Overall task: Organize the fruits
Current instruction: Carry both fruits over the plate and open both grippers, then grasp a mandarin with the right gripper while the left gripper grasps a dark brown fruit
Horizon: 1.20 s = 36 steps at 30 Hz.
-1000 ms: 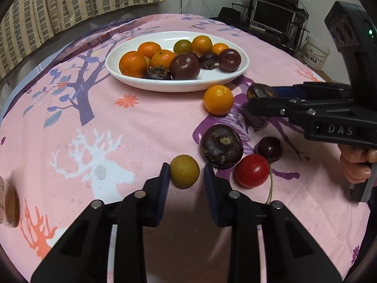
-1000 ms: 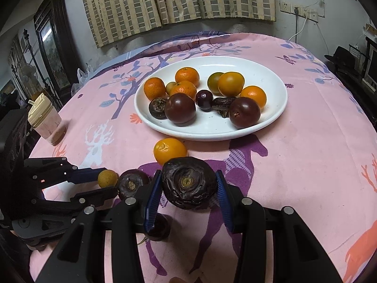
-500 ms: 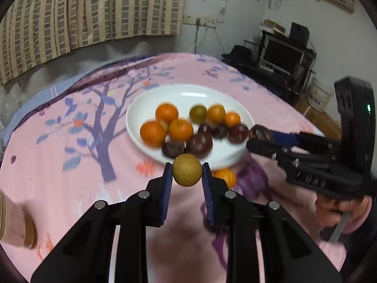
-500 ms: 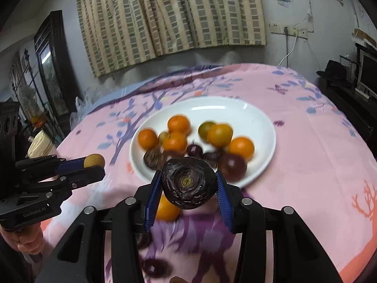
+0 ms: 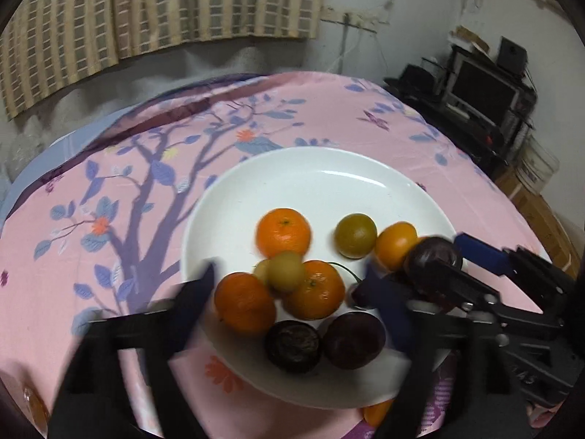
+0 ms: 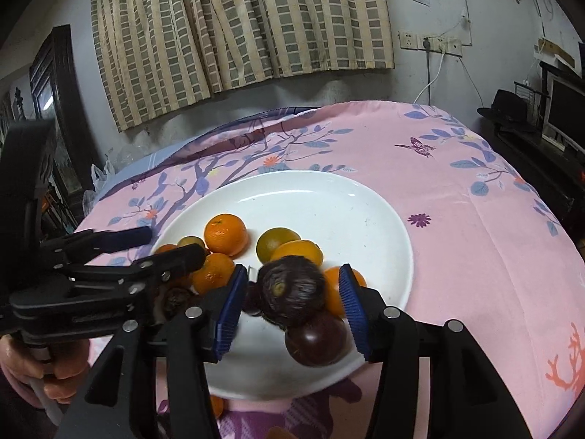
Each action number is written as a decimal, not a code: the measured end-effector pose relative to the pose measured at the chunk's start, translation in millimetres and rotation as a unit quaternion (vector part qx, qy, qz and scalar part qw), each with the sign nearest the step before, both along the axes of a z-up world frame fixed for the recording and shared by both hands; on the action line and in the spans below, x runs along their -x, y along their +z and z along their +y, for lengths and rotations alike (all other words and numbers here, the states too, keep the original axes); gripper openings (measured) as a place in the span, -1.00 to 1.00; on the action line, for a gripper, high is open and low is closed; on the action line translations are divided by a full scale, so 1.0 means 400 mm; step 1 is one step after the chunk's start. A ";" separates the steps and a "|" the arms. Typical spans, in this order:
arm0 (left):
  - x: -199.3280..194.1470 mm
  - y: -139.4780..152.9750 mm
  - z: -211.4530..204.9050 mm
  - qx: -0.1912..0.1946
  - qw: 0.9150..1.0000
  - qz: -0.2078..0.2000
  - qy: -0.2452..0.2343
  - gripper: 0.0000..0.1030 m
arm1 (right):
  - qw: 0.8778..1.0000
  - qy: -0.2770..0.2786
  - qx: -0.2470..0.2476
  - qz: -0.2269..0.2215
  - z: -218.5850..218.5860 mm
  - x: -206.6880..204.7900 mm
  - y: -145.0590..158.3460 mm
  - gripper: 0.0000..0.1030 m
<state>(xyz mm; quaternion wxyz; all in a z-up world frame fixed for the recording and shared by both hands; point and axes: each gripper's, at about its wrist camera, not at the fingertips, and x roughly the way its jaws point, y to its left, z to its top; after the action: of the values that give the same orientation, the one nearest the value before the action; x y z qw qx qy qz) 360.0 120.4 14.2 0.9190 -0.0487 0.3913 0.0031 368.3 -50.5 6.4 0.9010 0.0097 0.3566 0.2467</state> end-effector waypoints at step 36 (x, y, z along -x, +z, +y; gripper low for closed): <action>0.361 -0.048 0.115 0.055 0.992 0.023 0.112 0.90 | 0.992 0.102 0.040 0.068 0.100 0.207 -0.060 -0.30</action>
<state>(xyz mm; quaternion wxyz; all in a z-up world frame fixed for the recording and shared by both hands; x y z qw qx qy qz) 215.7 166.3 -4.9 0.8996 -0.1421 0.4040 0.0855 285.6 -10.5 -17.8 0.8446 -0.0463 0.4253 0.3220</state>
